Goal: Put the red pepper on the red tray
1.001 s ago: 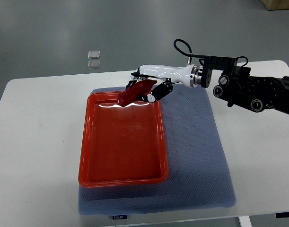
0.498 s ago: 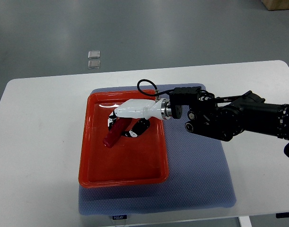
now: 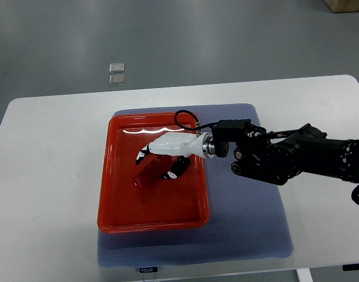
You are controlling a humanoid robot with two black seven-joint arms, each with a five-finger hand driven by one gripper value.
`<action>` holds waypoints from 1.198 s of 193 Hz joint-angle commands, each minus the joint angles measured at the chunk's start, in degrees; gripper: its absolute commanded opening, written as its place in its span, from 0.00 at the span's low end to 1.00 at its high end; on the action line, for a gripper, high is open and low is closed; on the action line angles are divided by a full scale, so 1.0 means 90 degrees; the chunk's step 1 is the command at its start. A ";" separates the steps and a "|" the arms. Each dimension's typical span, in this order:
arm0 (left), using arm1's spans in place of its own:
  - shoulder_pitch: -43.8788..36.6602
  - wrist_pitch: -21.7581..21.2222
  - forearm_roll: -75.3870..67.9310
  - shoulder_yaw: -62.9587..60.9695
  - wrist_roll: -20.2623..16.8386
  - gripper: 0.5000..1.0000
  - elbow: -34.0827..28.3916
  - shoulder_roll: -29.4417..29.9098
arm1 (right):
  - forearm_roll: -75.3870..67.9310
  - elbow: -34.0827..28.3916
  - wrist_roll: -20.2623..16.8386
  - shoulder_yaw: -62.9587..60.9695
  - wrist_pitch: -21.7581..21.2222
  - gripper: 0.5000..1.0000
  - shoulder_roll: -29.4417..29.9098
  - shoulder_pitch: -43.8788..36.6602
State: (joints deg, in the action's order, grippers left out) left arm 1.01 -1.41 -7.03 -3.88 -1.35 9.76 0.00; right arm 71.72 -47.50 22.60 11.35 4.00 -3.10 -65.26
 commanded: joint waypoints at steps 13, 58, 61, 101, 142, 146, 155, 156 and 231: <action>0.0004 0.0000 0.0000 0.0001 -0.0006 1.00 0.0000 0.0000 | -0.0058 -0.0005 0.0048 -0.0186 0.0004 0.82 -0.0085 0.0015; -0.0005 0.0000 0.0000 0.0001 -0.0006 1.00 0.0000 0.0000 | -0.1357 -0.0005 0.0019 -0.1388 -0.0523 0.82 -0.0632 0.0230; 0.0004 0.0000 0.0000 -0.0008 0.0004 1.00 0.0000 0.0000 | -0.1600 -0.0005 0.0009 -0.1514 -0.0649 0.82 -0.0690 0.0278; 0.0004 0.0000 0.0000 0.0001 -0.0006 1.00 0.0000 0.0000 | -0.3691 0.0004 -0.0157 -0.2764 -0.1236 0.82 -0.1237 0.0767; 0.0004 0.0000 0.0000 -0.0008 0.0004 1.00 0.0000 0.0000 | -0.5556 0.0375 -0.1104 -0.3868 -0.1285 0.82 -0.1315 0.1509; 0.0004 0.0000 0.0000 0.0001 -0.0006 1.00 0.0000 0.0000 | -0.5722 0.0424 -0.1182 -0.3946 -0.1265 0.82 -0.1296 0.1577; 0.0004 0.0000 0.0000 0.0001 0.0004 1.00 0.0000 0.0000 | -0.6034 0.0502 -0.1319 -0.4073 -0.1275 0.83 -0.1276 0.1704; 0.0004 0.0000 0.0000 0.0001 0.0004 1.00 0.0000 0.0000 | -0.6112 0.0512 -0.1339 -0.4093 -0.1275 0.83 -0.1276 0.1743; 0.0004 0.0000 0.0000 0.0001 0.0004 1.00 0.0000 0.0000 | -0.7607 0.0893 -0.1358 -0.4279 -0.1167 0.83 -0.1237 0.1929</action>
State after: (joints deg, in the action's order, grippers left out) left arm 1.02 -1.41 -7.03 -3.88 -1.37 9.76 0.00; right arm 4.04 -40.09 9.79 -27.06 -6.60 -14.34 -47.95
